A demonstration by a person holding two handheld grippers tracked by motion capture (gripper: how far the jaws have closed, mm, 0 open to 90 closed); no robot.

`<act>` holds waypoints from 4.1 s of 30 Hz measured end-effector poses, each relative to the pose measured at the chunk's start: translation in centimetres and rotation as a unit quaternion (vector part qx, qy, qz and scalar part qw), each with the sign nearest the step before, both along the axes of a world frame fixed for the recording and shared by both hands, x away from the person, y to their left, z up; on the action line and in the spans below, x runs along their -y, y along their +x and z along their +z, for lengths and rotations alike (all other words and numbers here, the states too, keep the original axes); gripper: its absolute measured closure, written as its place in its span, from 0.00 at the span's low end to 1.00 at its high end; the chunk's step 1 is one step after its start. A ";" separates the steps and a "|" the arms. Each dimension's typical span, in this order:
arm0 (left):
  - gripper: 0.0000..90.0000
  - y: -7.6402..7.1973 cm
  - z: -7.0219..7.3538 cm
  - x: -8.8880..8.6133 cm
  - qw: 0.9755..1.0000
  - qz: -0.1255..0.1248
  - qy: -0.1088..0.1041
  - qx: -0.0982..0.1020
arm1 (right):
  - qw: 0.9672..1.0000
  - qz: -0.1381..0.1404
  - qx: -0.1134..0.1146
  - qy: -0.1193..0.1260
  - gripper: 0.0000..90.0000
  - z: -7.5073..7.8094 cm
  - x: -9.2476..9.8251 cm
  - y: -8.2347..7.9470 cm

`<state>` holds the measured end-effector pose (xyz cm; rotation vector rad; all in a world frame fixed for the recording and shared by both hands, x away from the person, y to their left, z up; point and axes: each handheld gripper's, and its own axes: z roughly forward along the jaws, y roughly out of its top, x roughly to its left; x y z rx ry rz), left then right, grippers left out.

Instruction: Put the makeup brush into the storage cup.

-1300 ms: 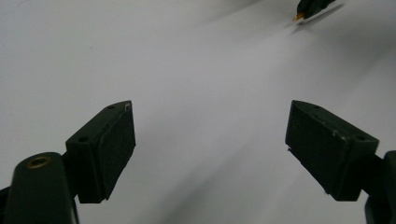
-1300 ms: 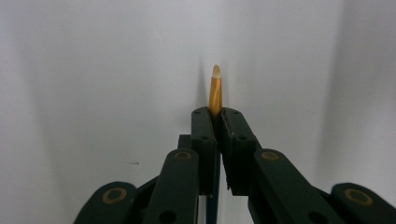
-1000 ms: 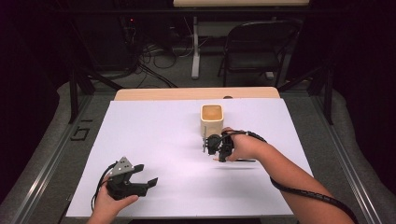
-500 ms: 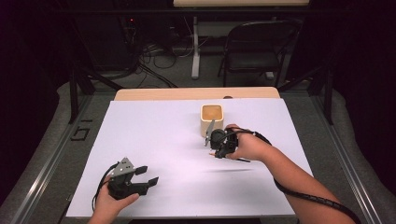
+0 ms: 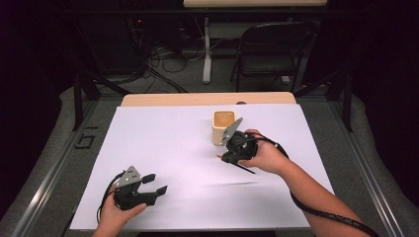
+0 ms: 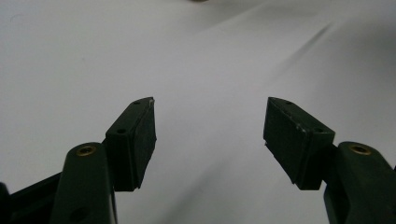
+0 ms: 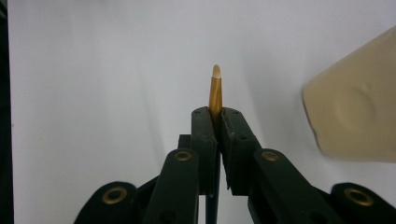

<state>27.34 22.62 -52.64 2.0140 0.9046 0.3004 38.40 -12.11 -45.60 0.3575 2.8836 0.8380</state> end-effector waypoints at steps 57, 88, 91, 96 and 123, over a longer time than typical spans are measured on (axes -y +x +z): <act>0.44 4.0 3.4 7.0 0.997 -0.034 -0.060 0.030 | 0.930 -0.128 0.021 0.344 0.94 -1.5 1.9 -2.0; 0.54 5.6 3.3 10.5 0.992 -0.057 -0.108 0.007 | 0.893 -0.169 0.019 0.416 0.94 -2.3 1.8 -2.6; 0.55 5.4 3.1 10.6 0.992 -0.060 -0.110 0.006 | 0.892 -0.171 0.017 0.418 0.94 -2.6 1.5 -2.9; 0.57 5.2 2.8 10.6 0.992 -0.059 -0.111 0.000 | 0.889 -0.173 0.013 0.423 0.94 -3.1 0.9 -3.2; 0.73 5.0 2.0 10.7 0.990 -0.050 -0.128 -0.038 | 0.886 -0.175 0.011 0.428 0.94 -3.7 -0.5 -4.1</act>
